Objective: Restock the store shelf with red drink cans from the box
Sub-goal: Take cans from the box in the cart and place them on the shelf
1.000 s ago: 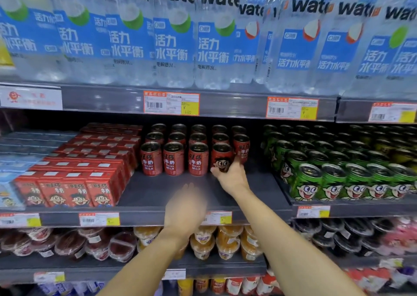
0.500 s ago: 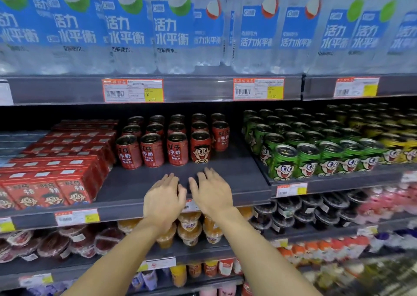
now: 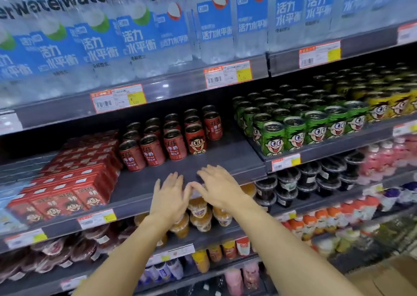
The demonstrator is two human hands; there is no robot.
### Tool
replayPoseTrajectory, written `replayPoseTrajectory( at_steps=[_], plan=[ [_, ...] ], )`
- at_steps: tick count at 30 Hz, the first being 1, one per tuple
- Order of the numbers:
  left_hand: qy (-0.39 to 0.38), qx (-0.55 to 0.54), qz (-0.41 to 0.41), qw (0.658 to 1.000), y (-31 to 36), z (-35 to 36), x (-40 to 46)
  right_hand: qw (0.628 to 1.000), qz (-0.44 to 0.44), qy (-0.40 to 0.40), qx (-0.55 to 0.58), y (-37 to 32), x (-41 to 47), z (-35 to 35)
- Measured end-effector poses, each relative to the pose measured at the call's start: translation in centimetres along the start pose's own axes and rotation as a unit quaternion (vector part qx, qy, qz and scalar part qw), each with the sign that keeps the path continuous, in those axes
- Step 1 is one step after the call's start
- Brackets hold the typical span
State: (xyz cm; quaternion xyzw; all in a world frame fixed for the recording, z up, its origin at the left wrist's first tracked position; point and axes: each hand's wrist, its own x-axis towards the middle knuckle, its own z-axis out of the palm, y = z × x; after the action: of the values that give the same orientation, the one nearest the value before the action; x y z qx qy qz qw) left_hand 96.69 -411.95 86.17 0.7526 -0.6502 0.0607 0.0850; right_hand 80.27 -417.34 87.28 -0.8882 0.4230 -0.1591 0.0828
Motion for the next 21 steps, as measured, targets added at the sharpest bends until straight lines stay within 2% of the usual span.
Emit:
replayPoseTrajectory(
  at_steps=[5, 7, 10, 14, 17, 21],
  plan=[
    [0.037, 0.009, 0.006, 0.999, 2.1, 1.4, -3.3, 1.000, 0.024, 0.007, -0.001, 0.1, -5.1, 1.0],
    [0.000, 0.010, 0.001, 1.000, 3.2, 1.1, -4.7, 0.999, 0.049, 0.000, 0.009, -0.3, -7.3, 1.1],
    [-0.025, 0.030, 0.024, 0.999, 3.9, 0.2, -6.3, 0.994, 0.096, -0.045, -0.006, -0.5, -10.5, 1.8],
    [0.011, 0.015, 0.080, 0.997, 4.5, -0.4, -10.2, 0.981, 0.157, -0.110, -0.020, -1.9, -15.5, 0.8],
    [-0.016, -0.020, 0.086, 0.996, 5.1, -1.2, -13.7, 0.970, 0.181, -0.157, -0.039, -3.4, -19.2, 0.2],
    [0.029, -0.036, 0.076, 0.996, 5.8, -2.8, -17.6, 0.964, 0.198, -0.167, -0.059, -4.9, -23.4, -1.1]
  ],
)
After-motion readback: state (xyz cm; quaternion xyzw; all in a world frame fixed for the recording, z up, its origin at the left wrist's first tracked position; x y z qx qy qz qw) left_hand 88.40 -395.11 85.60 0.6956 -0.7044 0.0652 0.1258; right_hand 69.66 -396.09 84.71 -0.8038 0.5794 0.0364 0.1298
